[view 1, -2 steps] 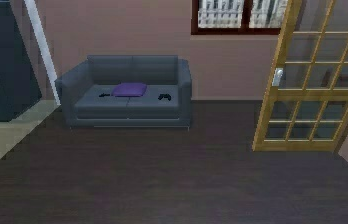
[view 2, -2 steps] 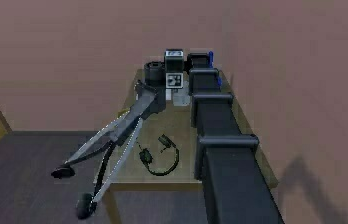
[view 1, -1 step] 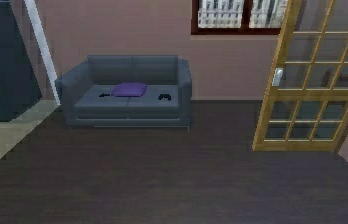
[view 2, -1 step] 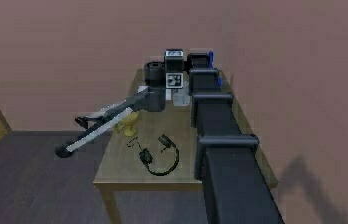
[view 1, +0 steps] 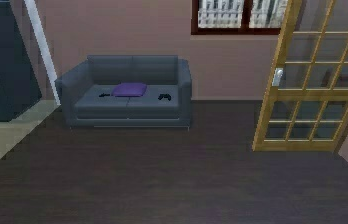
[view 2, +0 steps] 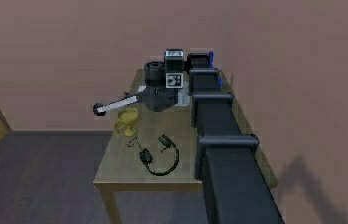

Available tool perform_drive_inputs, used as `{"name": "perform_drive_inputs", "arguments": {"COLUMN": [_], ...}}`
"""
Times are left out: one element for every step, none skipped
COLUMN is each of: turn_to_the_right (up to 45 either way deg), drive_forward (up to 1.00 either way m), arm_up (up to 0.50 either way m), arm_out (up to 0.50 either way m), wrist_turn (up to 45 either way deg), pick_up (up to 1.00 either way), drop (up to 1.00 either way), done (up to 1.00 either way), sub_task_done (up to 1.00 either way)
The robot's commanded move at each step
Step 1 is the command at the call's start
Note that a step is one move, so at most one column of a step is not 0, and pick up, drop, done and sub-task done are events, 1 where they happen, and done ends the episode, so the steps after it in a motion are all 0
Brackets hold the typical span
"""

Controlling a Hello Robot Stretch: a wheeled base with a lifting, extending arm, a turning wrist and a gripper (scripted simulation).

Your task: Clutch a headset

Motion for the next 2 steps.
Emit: {"name": "perform_drive_inputs", "arguments": {"turn_to_the_right": [0.0,0.0], "drive_forward": [0.0,0.0], "arm_up": [0.0,0.0], "arm_out": [0.0,0.0], "wrist_turn": [45.0,9.0], "pick_up": [0.0,0.0], "drop": [0.0,0.0], "done": [0.0,0.0], "sub_task_done": [0.0,0.0]}}
